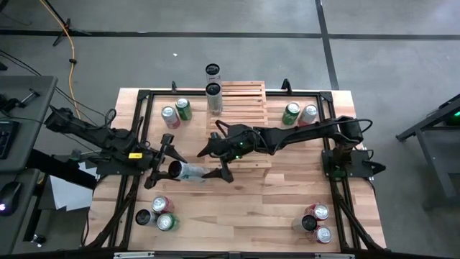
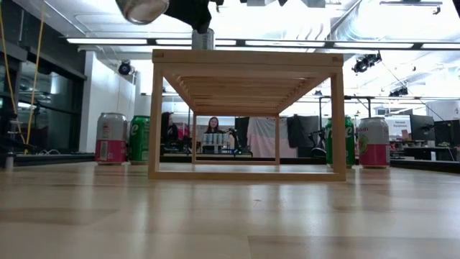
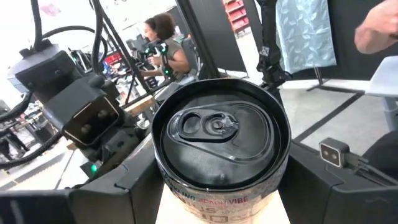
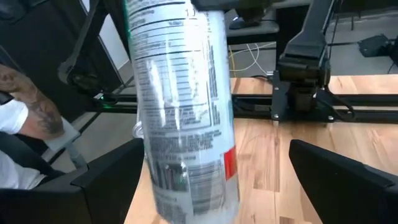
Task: Place canned beverage on shelf
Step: Put the top white pink soda can aligned with the other white pink soda can on the shelf
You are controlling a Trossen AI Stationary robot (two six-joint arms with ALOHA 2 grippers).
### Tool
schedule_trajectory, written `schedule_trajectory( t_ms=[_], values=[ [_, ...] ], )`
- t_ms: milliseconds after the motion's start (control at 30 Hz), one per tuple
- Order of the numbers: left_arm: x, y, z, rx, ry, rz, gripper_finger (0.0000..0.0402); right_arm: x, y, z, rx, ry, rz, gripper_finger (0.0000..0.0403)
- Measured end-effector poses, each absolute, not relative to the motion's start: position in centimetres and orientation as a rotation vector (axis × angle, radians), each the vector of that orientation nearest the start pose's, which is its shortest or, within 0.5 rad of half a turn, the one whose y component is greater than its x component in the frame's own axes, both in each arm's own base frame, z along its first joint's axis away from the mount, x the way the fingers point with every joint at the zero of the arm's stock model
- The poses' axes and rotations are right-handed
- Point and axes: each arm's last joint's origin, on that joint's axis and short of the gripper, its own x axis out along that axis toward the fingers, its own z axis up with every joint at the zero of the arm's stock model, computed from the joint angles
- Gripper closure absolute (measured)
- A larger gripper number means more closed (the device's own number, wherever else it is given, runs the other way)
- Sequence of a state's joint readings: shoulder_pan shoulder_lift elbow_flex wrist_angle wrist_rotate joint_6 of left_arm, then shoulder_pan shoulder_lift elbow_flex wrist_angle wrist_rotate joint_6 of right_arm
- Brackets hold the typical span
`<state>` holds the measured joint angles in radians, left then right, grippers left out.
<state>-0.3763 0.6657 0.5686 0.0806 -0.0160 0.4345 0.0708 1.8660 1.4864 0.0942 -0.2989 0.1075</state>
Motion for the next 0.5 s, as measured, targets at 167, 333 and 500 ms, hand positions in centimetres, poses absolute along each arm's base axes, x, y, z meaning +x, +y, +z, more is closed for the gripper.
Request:
schedule_trajectory(
  t_ms=[167, 333, 500],
  values=[
    [15.6, -6.1, 30.0, 0.447, -0.079, -0.354, 0.0164, 43.6, 5.2, 29.8, 0.129, 0.268, 0.382, 0.0015],
    [16.4, -6.3, 29.8, 0.468, -0.073, -0.309, 0.0164, 43.5, 6.4, 29.7, 0.126, 0.273, 0.403, 0.0015],
    [17.0, -6.5, 29.7, 0.47, -0.086, -0.289, 0.0164, 43.4, 6.7, 29.6, 0.117, 0.283, 0.364, 0.0015]
  ],
)
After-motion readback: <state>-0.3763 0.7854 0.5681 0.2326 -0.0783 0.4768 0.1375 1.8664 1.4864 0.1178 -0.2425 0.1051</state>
